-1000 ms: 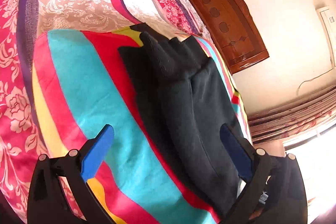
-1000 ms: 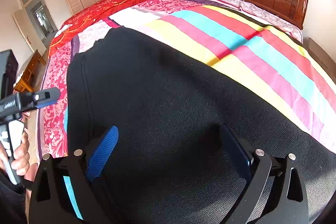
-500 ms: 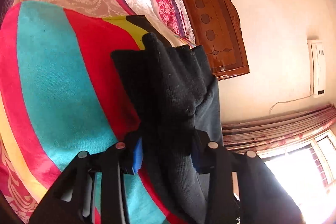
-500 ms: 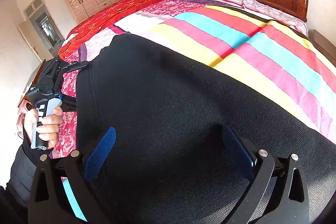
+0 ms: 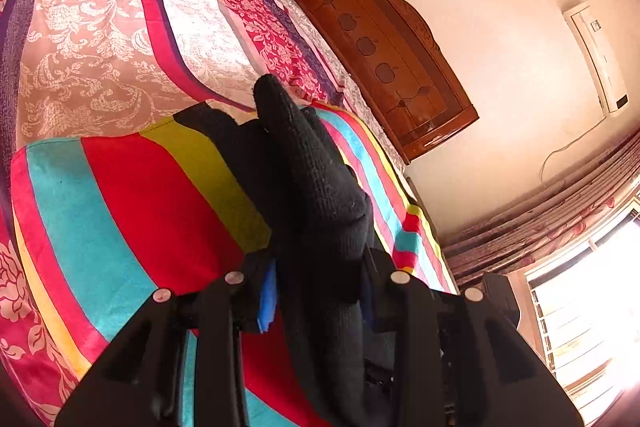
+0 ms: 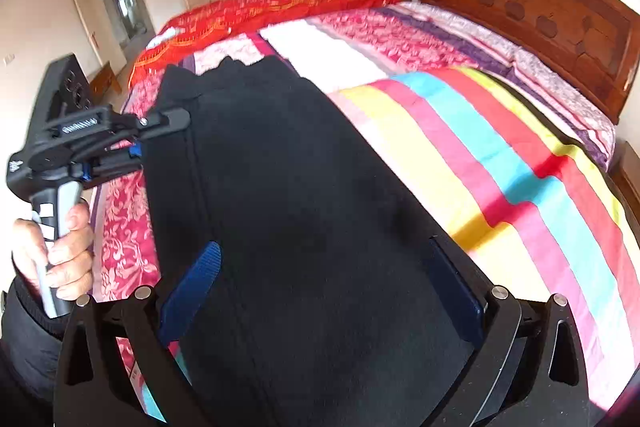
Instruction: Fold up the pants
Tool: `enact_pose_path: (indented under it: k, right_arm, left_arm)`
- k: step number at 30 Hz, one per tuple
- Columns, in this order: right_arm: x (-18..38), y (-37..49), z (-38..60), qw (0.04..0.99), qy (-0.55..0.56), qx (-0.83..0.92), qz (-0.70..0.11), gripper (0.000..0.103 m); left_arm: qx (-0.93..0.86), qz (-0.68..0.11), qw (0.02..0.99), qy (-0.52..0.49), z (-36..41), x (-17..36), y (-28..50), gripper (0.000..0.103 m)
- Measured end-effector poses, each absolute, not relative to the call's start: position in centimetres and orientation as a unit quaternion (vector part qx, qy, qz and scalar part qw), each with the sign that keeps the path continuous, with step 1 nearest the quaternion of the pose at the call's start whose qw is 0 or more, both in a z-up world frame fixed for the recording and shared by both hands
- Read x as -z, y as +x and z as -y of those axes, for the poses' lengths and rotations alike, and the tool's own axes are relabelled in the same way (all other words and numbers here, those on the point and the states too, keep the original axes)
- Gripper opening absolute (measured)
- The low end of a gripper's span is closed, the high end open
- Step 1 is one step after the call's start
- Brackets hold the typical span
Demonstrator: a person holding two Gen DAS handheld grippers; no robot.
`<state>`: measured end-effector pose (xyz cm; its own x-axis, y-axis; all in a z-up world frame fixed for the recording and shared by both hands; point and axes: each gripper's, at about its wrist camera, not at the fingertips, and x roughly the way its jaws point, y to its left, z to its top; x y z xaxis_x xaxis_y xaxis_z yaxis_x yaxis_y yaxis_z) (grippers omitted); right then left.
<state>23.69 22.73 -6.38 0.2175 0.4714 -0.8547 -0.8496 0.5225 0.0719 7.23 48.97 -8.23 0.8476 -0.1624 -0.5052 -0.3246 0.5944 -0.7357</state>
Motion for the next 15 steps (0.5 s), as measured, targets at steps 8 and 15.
enact_pose_path:
  k: [8,15]
  right_arm:
    - [7.0,22.7,-20.9,0.756,-0.223,-0.438,-0.433,0.096]
    - [0.1,21.8,-1.6,0.866,0.006,-0.348,-0.359,0.098]
  left_arm:
    - [-0.029,-0.228,0.929,-0.289,-40.8,-0.7,5.2,0.032]
    - [0.098,-0.215,0.971,-0.031,-21.2,-6.9,4.8,0.032]
